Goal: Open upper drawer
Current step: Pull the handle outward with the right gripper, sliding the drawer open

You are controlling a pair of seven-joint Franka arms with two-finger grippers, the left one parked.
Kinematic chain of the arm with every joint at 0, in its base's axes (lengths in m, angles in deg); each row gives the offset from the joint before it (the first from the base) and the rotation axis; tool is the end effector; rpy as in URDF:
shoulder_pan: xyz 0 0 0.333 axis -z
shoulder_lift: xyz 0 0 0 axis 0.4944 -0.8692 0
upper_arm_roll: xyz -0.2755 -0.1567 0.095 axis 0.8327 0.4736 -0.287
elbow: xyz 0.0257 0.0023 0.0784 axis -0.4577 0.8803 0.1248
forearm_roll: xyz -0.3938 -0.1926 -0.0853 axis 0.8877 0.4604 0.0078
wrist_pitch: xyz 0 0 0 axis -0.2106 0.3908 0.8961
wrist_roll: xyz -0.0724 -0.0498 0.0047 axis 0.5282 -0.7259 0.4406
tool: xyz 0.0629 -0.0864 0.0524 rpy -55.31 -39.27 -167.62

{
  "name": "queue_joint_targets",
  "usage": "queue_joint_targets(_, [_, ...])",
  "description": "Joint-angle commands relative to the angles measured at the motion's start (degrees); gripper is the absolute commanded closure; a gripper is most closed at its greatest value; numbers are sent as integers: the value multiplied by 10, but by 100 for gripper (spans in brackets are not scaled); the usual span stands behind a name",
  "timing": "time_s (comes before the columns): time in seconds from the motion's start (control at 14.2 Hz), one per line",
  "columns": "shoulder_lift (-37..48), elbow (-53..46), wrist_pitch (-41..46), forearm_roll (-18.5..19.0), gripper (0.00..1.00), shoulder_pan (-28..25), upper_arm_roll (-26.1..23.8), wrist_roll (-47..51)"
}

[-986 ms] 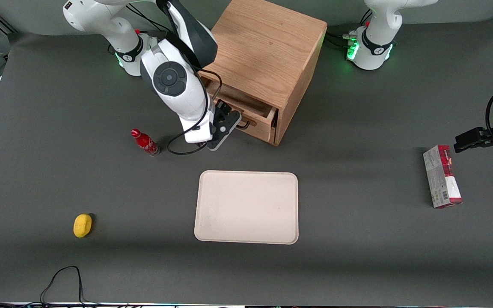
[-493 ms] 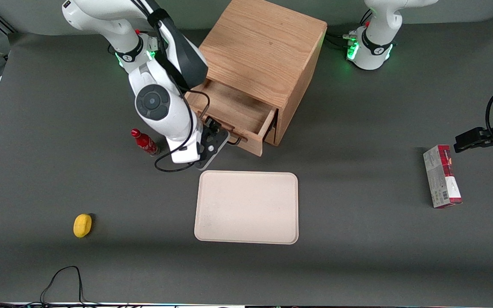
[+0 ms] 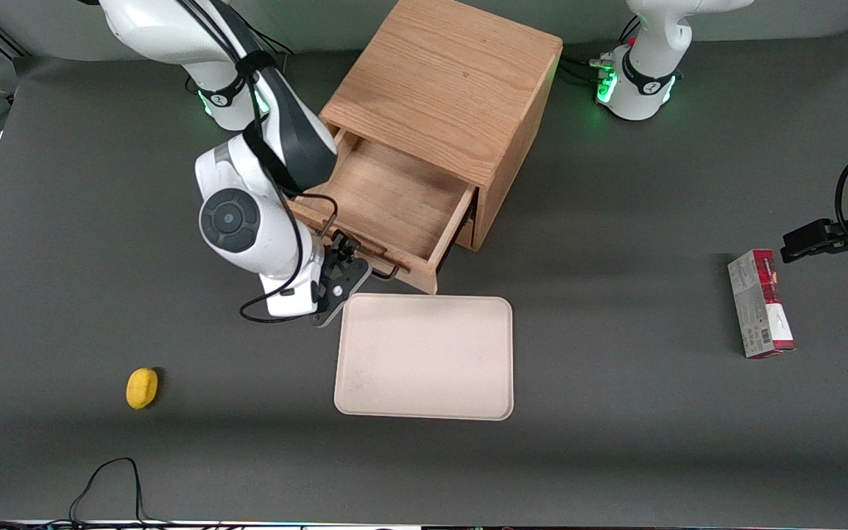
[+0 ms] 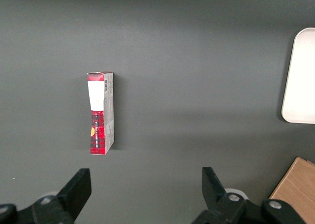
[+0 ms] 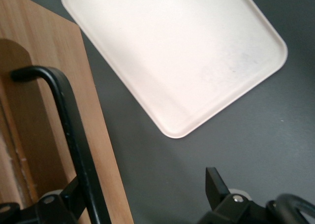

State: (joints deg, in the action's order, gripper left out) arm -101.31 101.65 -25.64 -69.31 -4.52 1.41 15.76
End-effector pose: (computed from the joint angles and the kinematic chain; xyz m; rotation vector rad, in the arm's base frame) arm 0.6573 0.3495 0.3741 -2.7487 -1.2070 0.1114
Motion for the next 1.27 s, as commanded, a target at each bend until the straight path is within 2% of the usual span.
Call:
queue_joint_targets(0.0, [-25,-39,15,6,0,10,-2,-13])
queue_joint_targets(1.2, [-81,-130,42,4,0,64,-2,-10])
